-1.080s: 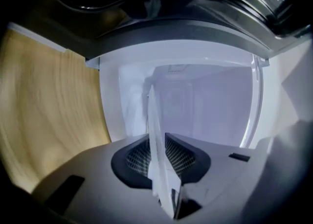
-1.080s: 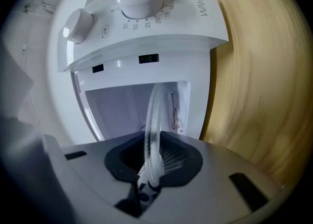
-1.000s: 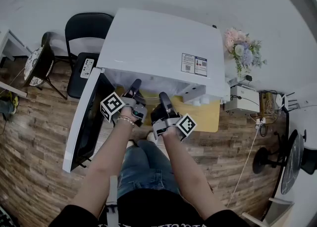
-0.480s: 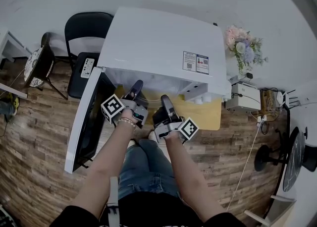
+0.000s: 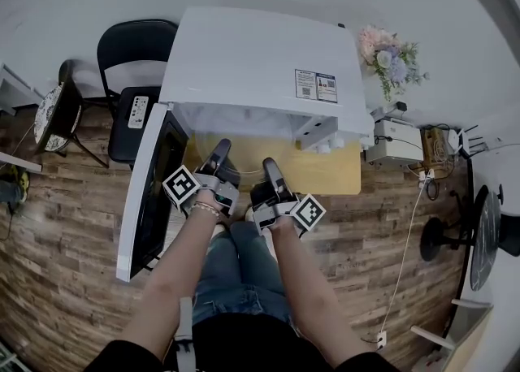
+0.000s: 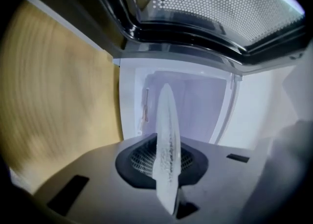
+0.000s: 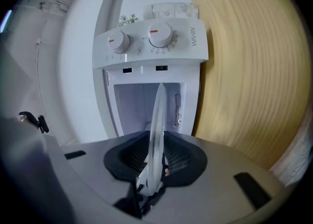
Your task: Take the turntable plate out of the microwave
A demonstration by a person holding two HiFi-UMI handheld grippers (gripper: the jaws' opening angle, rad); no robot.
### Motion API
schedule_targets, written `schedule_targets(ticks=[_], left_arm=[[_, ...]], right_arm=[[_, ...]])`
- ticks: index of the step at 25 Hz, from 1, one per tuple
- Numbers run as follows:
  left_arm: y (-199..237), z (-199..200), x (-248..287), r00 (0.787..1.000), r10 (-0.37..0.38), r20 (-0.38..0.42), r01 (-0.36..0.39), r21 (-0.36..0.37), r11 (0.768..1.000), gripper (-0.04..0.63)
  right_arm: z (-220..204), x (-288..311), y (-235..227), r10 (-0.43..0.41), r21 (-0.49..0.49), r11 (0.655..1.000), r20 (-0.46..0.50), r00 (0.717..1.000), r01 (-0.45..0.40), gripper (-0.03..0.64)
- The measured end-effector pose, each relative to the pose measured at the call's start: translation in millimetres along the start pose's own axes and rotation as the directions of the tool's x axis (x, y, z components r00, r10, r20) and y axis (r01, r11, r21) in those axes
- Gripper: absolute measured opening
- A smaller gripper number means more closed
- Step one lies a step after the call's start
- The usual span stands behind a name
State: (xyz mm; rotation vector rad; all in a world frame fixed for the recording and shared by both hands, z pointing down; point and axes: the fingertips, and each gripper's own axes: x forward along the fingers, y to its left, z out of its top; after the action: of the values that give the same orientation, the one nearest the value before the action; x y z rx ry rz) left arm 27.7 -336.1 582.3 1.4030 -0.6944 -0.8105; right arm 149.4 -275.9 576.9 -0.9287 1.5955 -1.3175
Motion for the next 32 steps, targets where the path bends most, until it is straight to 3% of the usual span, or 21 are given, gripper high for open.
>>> schedule_targets(ticks=[2, 4, 10, 12, 14, 15, 19, 22, 28, 32], left_arm=[[0, -6, -7, 1.000, 0.002, -0.028, -0.002, 0.012, 1.000, 0.032], [0, -13, -14, 0.999, 0.000, -0.052, 0.001, 0.016, 1.000, 0.032], [-11, -33, -32, 0.993, -0.014, -0.121, 0.020, 0.048, 0.999, 0.032], [-18, -39, -38, 0.990, -0.020, -0.139, 0.027, 0.045, 0.999, 0.032], [-27, -46, -45, 0.988, -0.032, -0.151, 0.037, 0.037, 0.999, 0.032], [-33, -50, -48, 0.987, -0.038, -0.155, 0.044, 0.036, 0.998, 0.032], [-50, -70, -60, 0.982, -0.064, -0.176, 0.072, 0.042, 0.996, 0.032], [-62, -85, -70, 0.976, -0.088, -0.201, 0.098, 0.040, 0.994, 0.032], [-82, -107, -93, 0.959, -0.131, -0.251, 0.146, 0.041, 0.989, 0.034], [-98, -113, -99, 0.955, -0.134, -0.266, 0.164, 0.095, 0.982, 0.034]], right_arm=[[0, -3, 2, -0.007, 0.000, 1.000, -0.003, 1.000, 0.007, 0.148], [-3, -3, 3, -0.020, -0.003, 1.000, -0.031, 0.999, 0.019, 0.300], [4, -11, 17, -0.004, -0.039, 0.999, -0.090, 0.996, 0.001, 0.313], [12, -17, 24, 0.018, -0.044, 0.999, -0.106, 0.994, -0.022, 0.294], [17, -25, 31, 0.025, -0.058, 0.998, -0.149, 0.988, -0.034, 0.191], [18, -29, 36, 0.029, -0.065, 0.997, -0.180, 0.983, -0.042, 0.185], [18, -40, 58, 0.040, -0.099, 0.992, -0.332, 0.942, -0.077, 0.169], [16, -51, 68, 0.013, -0.152, 0.985, -0.416, 0.909, -0.083, 0.088], [5, -78, 92, 0.013, -0.161, 0.979, -0.568, 0.823, -0.127, 0.051], [4, -84, 111, 0.024, -0.161, 0.977, -0.576, 0.817, -0.142, 0.046]])
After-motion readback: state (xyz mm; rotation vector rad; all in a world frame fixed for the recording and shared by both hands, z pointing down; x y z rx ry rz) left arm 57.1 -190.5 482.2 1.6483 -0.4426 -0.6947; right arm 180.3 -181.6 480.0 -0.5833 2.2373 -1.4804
